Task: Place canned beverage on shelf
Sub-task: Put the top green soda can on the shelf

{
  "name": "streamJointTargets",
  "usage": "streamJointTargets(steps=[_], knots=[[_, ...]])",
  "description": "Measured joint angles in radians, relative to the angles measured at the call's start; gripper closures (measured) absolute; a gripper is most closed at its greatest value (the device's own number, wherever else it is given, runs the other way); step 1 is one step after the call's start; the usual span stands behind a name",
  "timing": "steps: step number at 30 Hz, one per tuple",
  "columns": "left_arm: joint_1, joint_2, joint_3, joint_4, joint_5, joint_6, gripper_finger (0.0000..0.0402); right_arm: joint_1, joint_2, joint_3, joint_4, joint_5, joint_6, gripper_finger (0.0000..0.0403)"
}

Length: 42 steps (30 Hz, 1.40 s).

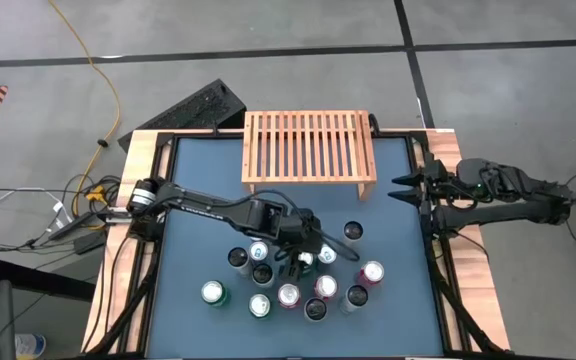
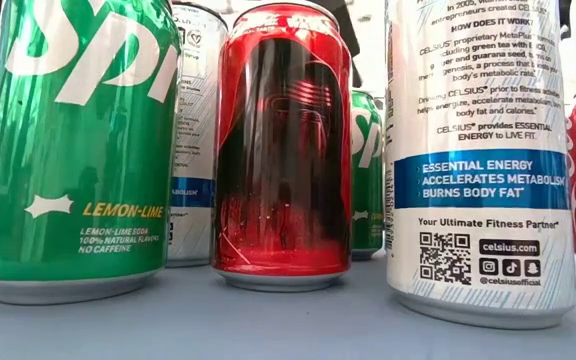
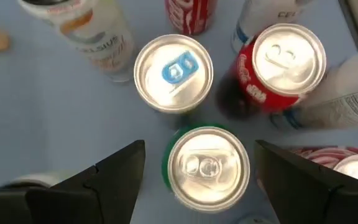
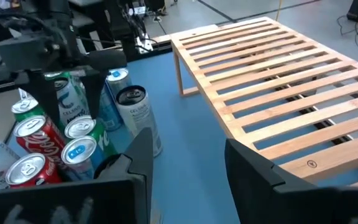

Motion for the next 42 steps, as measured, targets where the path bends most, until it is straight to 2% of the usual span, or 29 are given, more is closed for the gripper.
streamJointTargets(steps=[29,42], knots=[[-0.006,0.073,0.001,-0.015,0.049,-0.004,0.0116,-0.001,0.0,0.0,-0.008,0.0,-0.001,0.025],[-0.006,0.073,0.003,-0.056,0.026,0.001,0.0173,-0.001,0.0,0.0,-0.031,0.0,-0.001,0.025]])
